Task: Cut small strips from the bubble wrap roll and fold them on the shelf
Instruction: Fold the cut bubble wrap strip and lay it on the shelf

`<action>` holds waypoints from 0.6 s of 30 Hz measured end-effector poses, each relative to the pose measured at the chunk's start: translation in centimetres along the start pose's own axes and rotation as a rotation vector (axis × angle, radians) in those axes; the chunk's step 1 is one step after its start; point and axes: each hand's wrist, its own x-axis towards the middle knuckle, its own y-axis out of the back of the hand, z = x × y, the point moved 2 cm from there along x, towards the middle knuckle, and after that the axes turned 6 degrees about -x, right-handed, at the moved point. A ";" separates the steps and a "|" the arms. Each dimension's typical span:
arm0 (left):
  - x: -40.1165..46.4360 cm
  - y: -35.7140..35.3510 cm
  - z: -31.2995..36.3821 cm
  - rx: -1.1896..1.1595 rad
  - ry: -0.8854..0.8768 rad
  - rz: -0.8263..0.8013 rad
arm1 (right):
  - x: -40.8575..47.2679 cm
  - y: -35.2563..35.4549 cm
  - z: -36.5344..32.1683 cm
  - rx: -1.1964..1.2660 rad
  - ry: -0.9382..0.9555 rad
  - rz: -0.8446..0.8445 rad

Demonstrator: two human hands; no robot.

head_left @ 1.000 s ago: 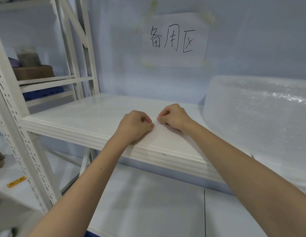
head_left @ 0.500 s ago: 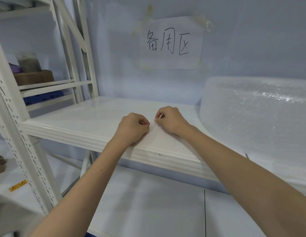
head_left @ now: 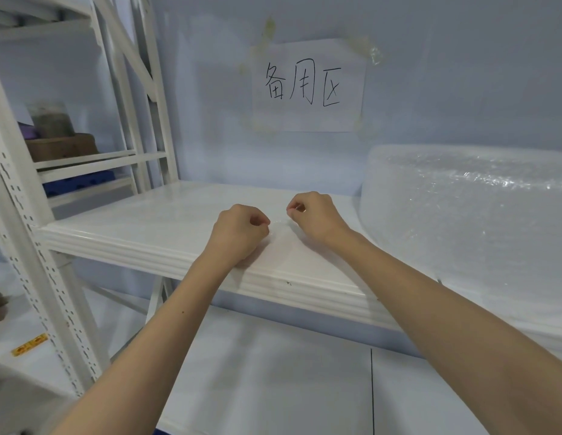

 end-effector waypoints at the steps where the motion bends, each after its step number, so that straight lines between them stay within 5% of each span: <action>1: -0.1 0.1 0.0 -0.001 0.002 0.010 | -0.1 0.2 0.0 -0.002 -0.003 0.010; 10: -2.3 -0.5 2.5 -0.092 -0.131 0.032 | -5.9 5.1 -2.0 0.225 -0.054 0.106; 18: -6.9 -5.6 9.8 -0.287 -0.297 -0.192 | -19.9 14.8 -0.8 0.157 -0.208 0.259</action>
